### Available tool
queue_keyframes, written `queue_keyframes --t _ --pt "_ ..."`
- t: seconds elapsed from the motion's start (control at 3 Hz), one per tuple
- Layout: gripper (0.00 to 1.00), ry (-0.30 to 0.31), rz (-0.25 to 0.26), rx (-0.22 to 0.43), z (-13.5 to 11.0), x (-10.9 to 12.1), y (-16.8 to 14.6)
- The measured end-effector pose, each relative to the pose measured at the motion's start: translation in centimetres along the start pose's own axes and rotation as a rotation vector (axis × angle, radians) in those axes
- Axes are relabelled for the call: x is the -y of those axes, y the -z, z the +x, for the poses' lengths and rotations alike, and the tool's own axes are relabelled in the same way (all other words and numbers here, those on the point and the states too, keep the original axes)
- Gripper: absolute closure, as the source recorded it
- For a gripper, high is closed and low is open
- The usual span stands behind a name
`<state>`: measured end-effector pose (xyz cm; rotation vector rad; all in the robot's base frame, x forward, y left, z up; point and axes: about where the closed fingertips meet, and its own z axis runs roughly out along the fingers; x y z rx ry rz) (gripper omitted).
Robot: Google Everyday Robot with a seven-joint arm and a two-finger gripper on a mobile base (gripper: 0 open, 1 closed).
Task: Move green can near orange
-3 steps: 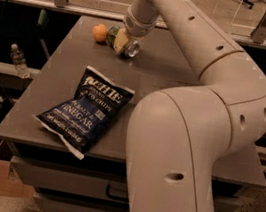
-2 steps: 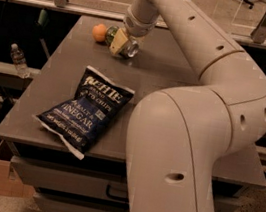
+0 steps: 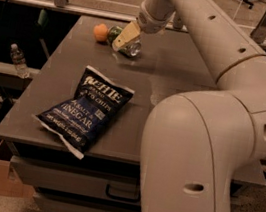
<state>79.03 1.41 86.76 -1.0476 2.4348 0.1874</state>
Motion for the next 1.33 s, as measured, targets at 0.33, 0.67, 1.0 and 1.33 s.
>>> queue_keyframes --t 0.33,0.67,1.0,1.33 --pt "0.0 -0.015 -0.009 0.053 1.4 1.7 2.7" --pt "0.0 -0.019 -0.078 0.147 3.8 3.5 6.2" --pt "0.0 0.016 -0.191 0.284 7.0 5.0 11.5" --pt "0.0 0.087 -0.351 0.384 9.3 3.4 14.7"
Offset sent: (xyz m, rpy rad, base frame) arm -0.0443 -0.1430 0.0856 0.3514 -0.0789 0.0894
